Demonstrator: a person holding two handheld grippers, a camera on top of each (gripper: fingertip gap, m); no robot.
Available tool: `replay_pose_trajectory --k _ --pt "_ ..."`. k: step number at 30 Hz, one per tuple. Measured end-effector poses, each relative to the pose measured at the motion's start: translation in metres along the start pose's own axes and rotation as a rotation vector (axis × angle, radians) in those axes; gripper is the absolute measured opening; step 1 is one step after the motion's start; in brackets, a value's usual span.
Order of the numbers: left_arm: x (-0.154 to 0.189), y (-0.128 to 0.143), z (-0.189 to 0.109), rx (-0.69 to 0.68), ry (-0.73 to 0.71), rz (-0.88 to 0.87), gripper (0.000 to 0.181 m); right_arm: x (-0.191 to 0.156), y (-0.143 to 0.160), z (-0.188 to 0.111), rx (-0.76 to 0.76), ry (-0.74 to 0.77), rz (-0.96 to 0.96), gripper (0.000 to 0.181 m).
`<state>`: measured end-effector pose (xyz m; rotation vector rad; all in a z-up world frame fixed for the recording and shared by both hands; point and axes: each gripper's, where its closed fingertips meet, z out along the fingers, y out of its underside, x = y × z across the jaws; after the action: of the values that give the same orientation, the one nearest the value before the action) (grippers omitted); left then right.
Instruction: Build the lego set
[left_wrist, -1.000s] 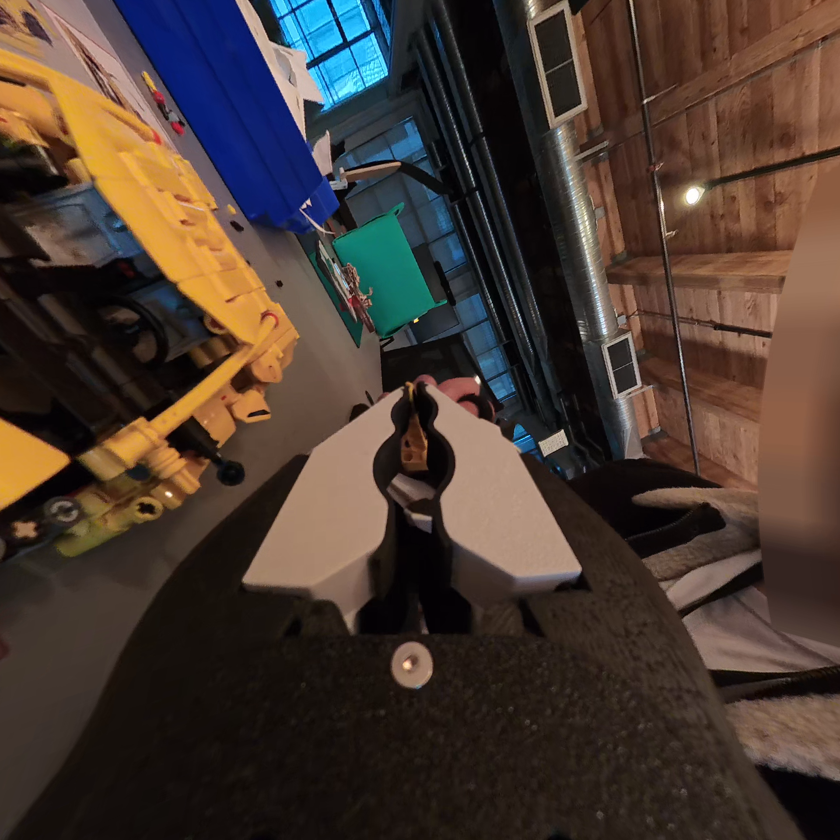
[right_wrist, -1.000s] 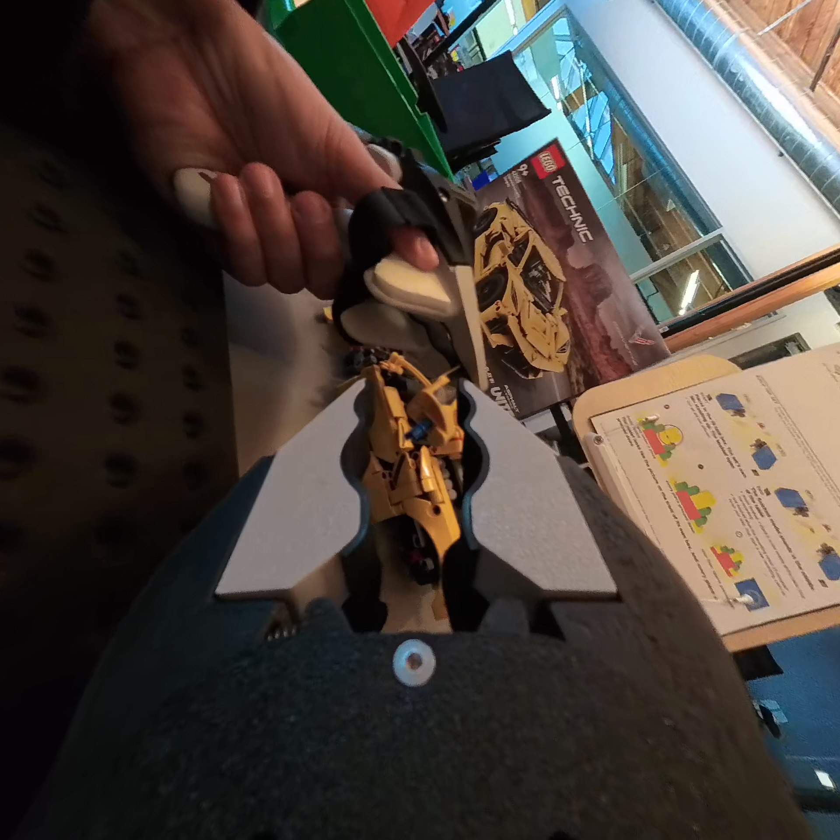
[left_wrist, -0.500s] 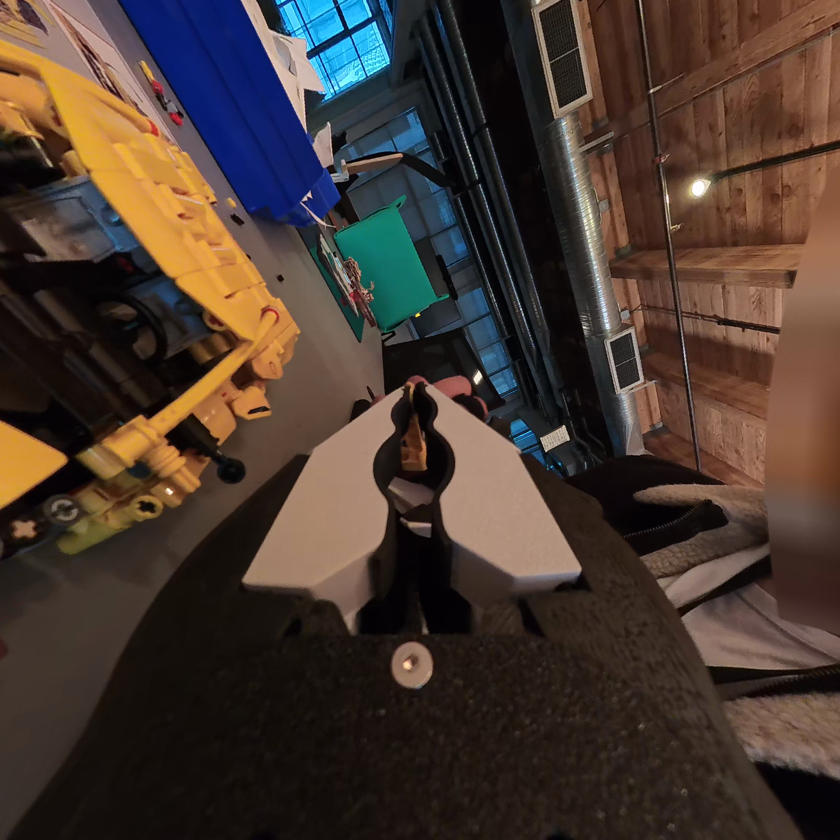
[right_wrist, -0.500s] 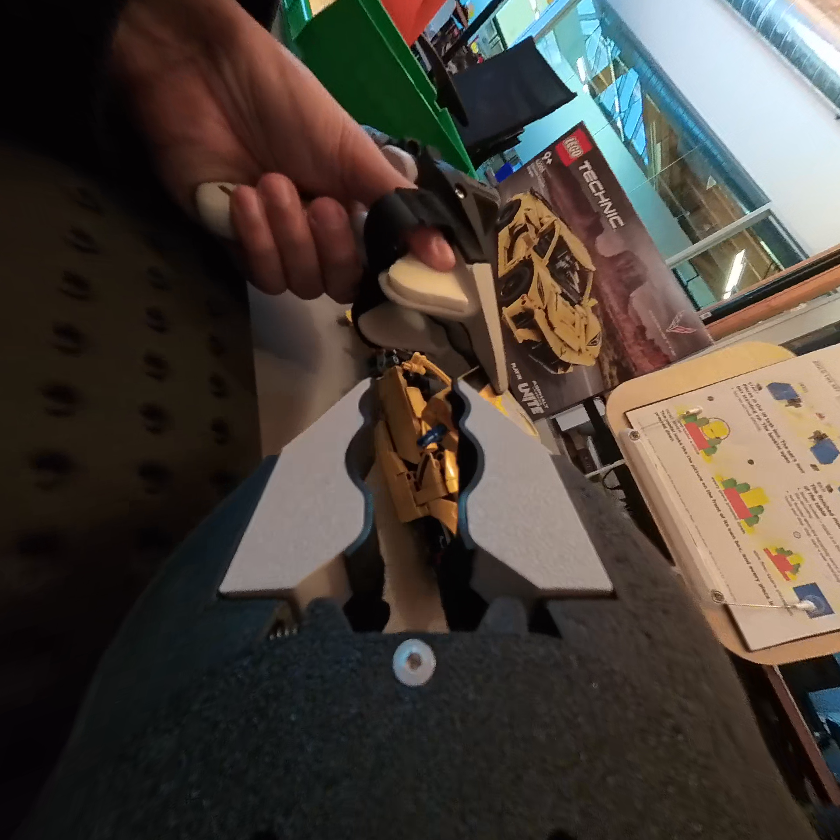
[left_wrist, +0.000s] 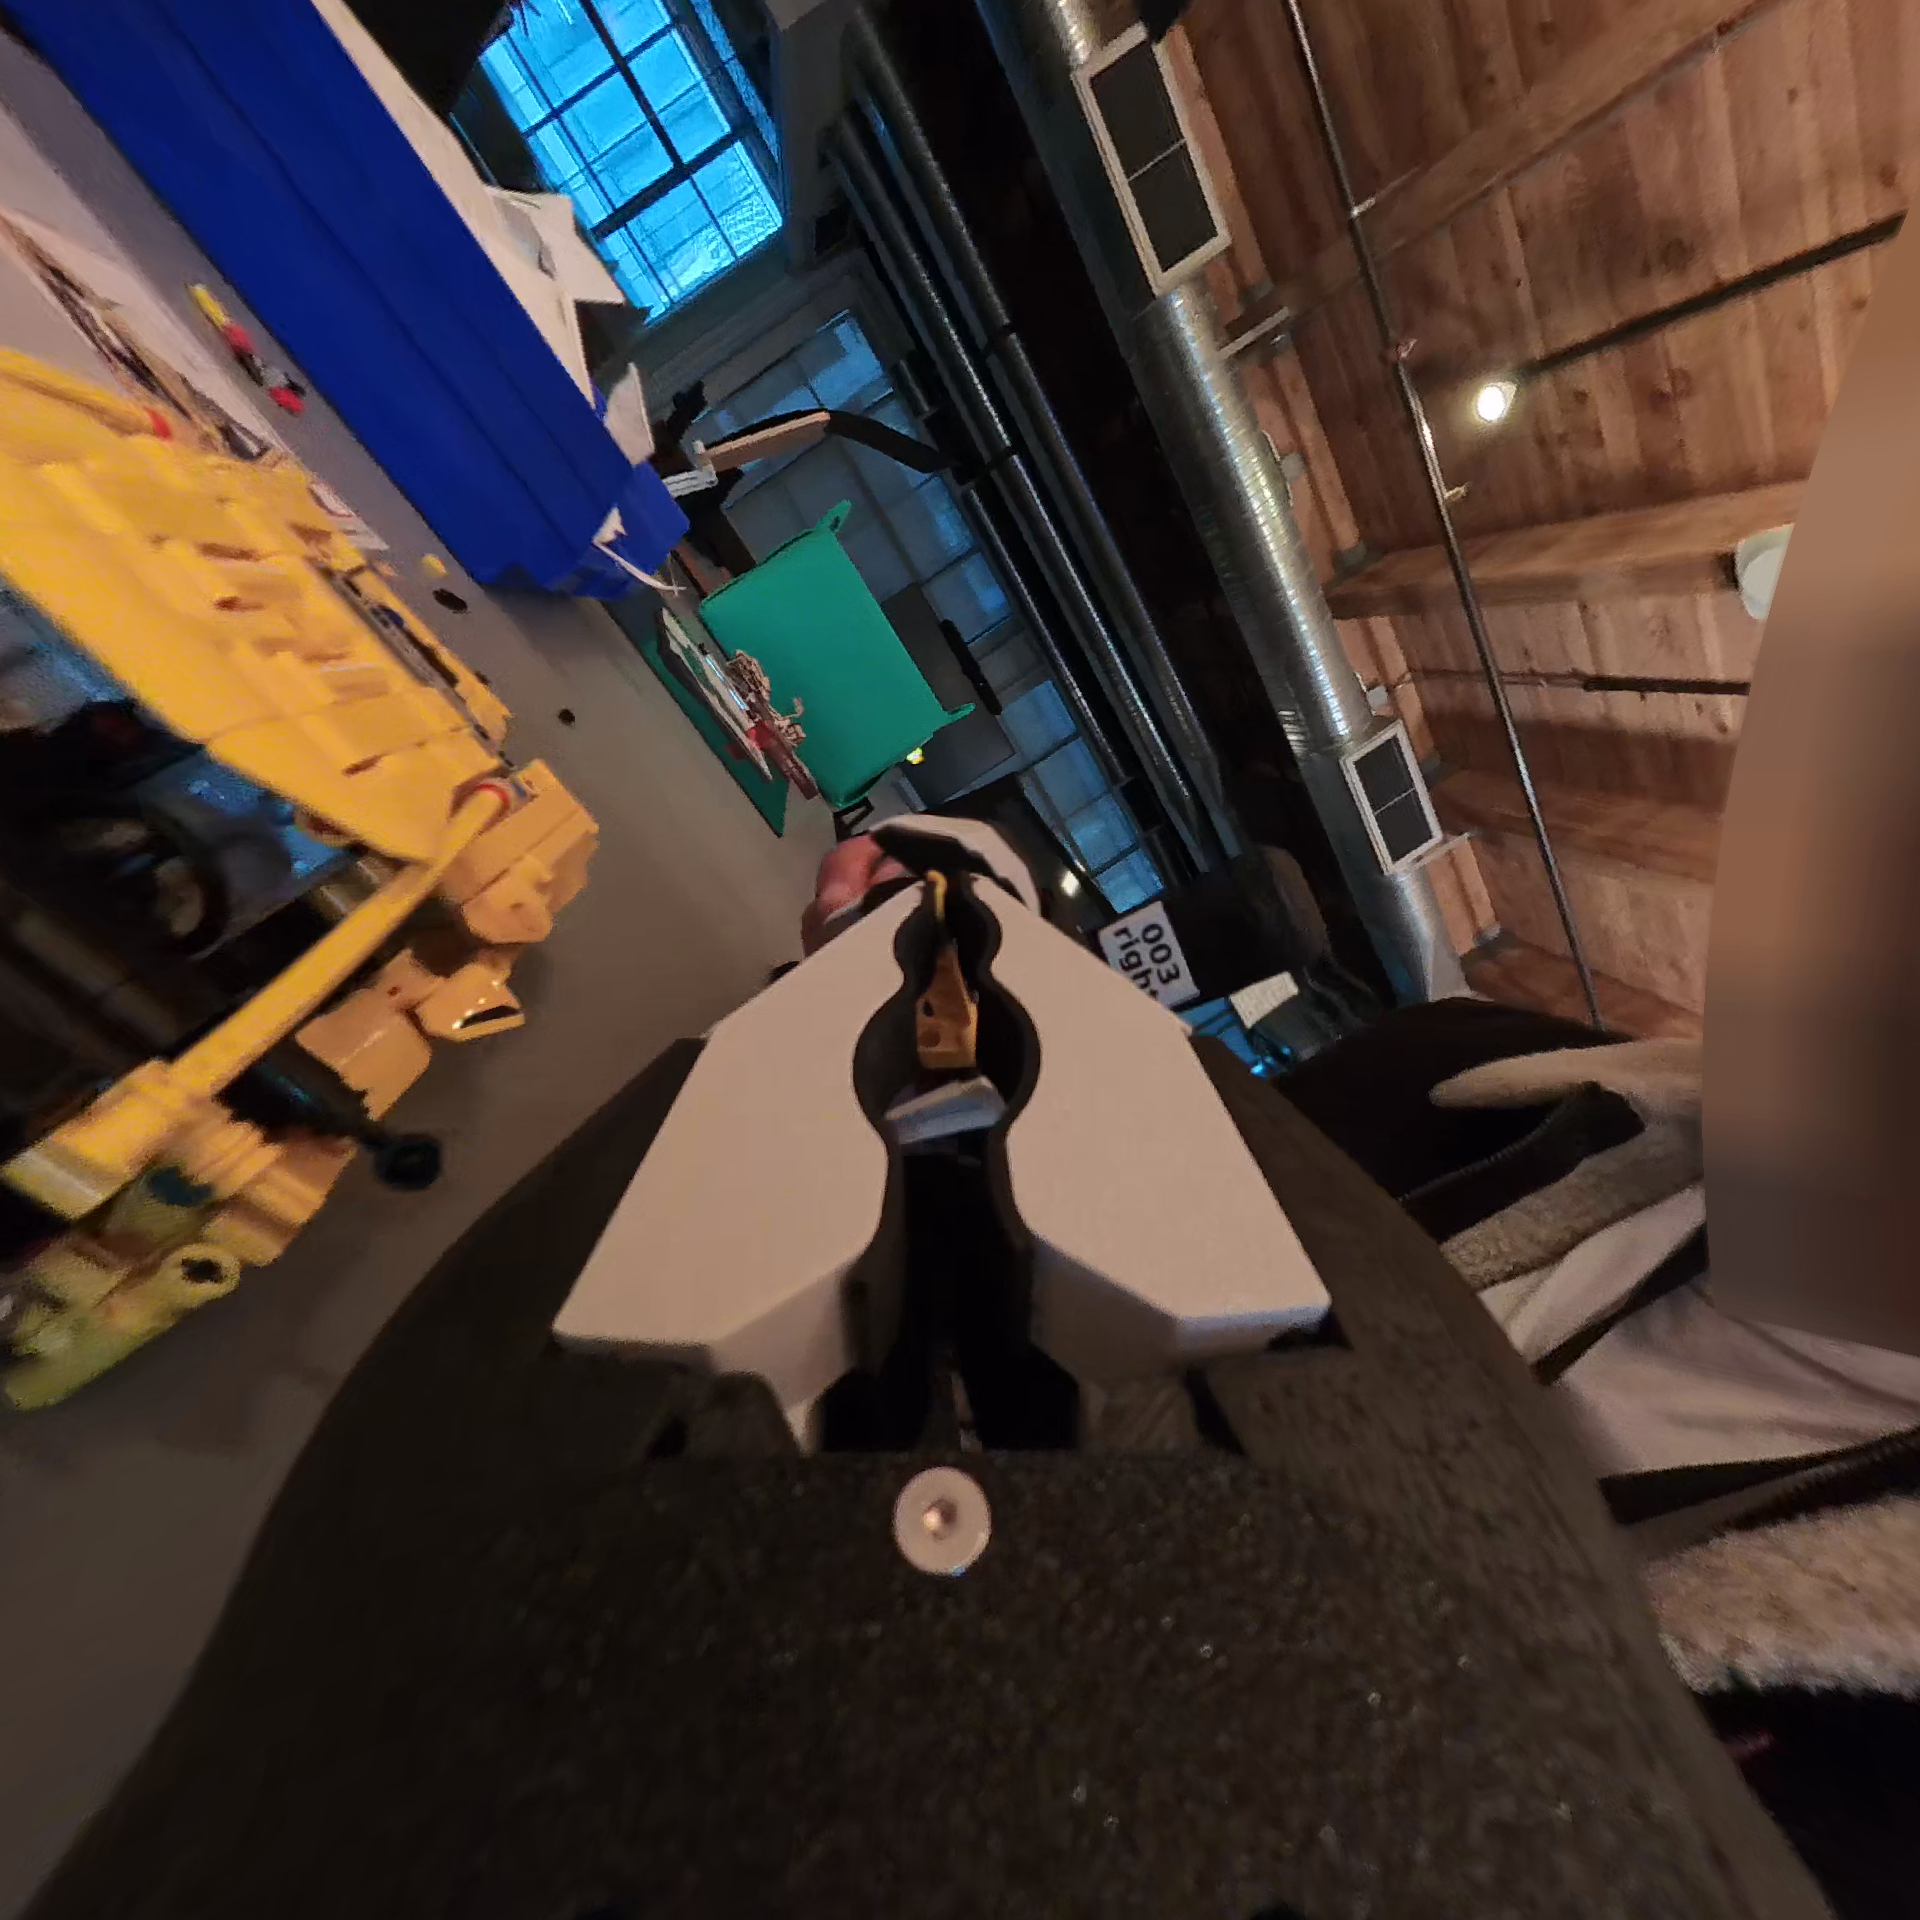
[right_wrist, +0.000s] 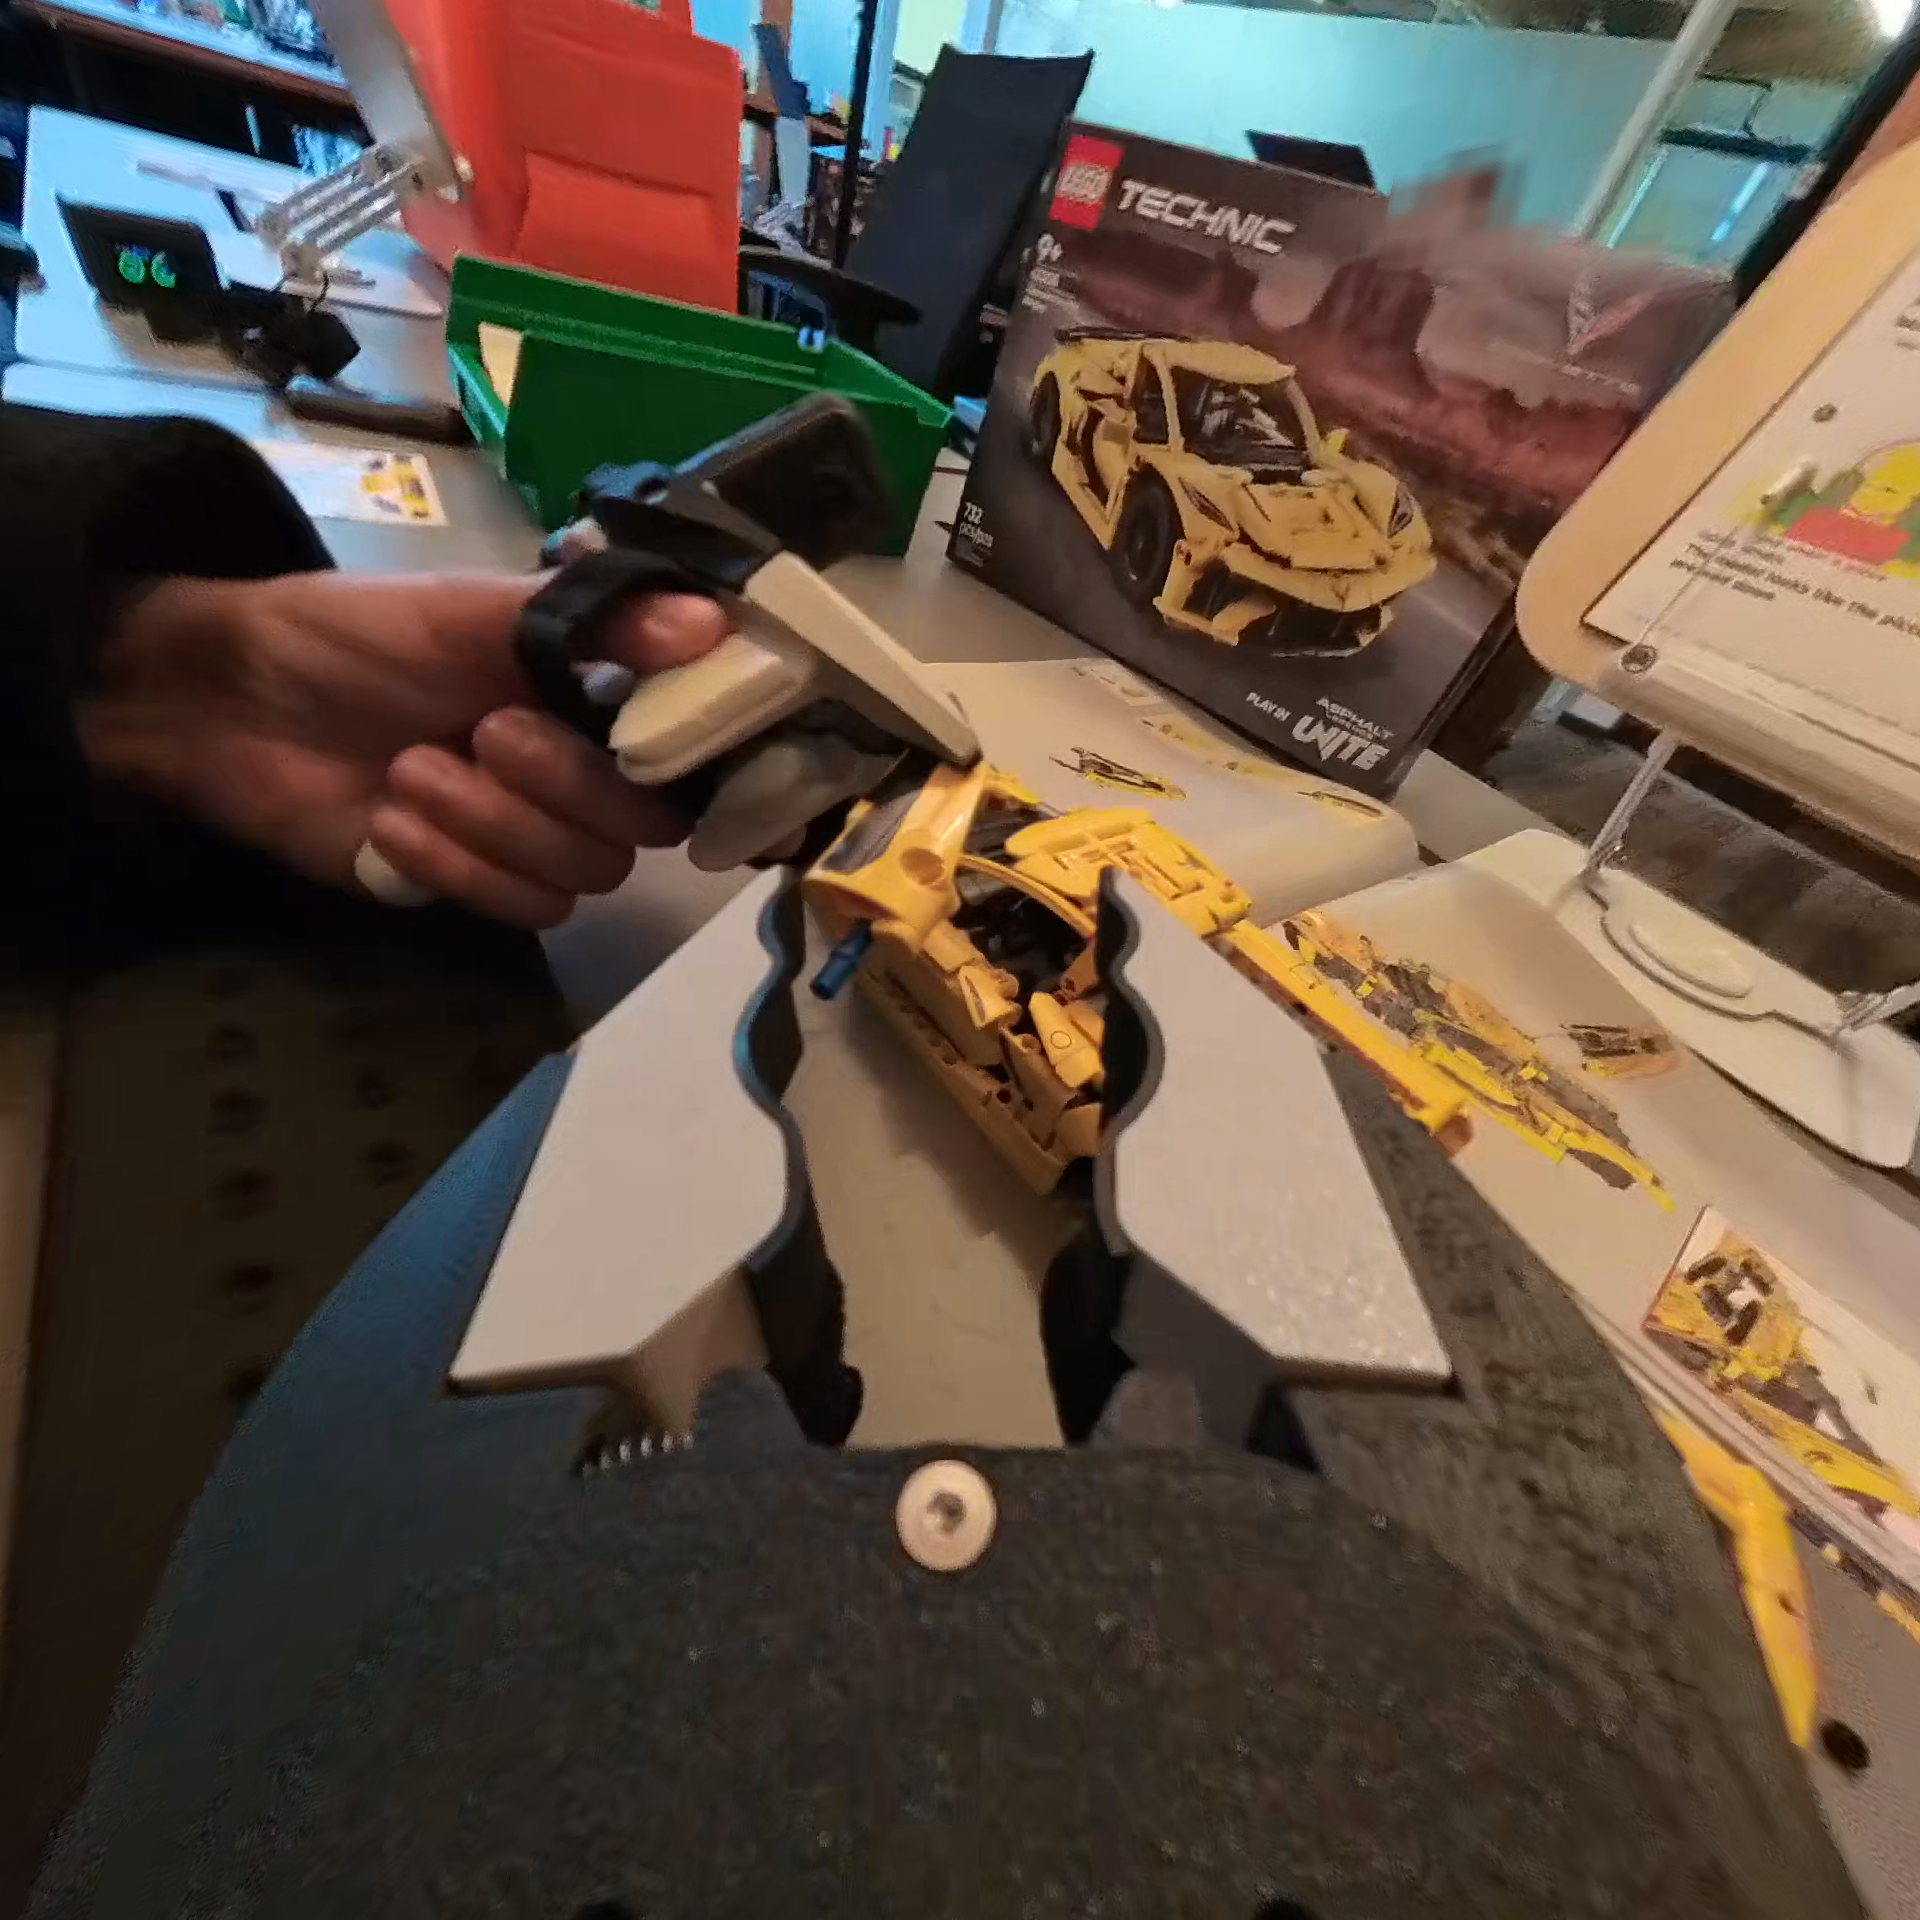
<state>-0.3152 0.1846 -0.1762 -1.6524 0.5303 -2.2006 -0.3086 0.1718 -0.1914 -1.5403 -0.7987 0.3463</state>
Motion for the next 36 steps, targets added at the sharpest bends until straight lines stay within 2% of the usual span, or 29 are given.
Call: replay_pose_trajectory --k 2,6,14,20,24,26,34,36 --pt "0.002 -0.001 0.001 0.013 -0.005 0.027 0.001 -0.003 -0.001 0.002 0.0 -0.004 0.035 0.049" --pt "0.0 0.0 0.002 0.007 -0.03 0.053 0.002 -0.009 -0.003 0.006 -0.015 0.034 -0.035 0.03" --pt "-0.003 -0.004 -0.001 0.033 -0.056 0.062 0.002 -0.007 0.003 0.007 -0.041 0.077 -0.083 0.029" --pt "-0.003 -0.004 0.0 0.039 -0.06 0.069 0.002 -0.005 0.007 0.008 -0.074 0.065 -0.025 0.028" --pt "0.001 -0.005 0.003 0.049 -0.001 0.024 0.021 0.0 0.007 0.006 -0.083 0.09 -0.003 0.028" --pt "0.0 -0.005 0.004 0.048 0.005 0.01 0.023 0.001 0.009 0.006 -0.094 0.087 0.022 0.028" --pt "-0.003 0.003 0.01 0.0 -0.051 0.095 0.023 0.008 0.001 0.001 -0.05 0.114 0.038 0.028" --pt "-0.003 0.006 0.011 -0.019 -0.057 0.109 0.013 0.008 0.0 0.001 -0.047 0.119 0.025 0.028"
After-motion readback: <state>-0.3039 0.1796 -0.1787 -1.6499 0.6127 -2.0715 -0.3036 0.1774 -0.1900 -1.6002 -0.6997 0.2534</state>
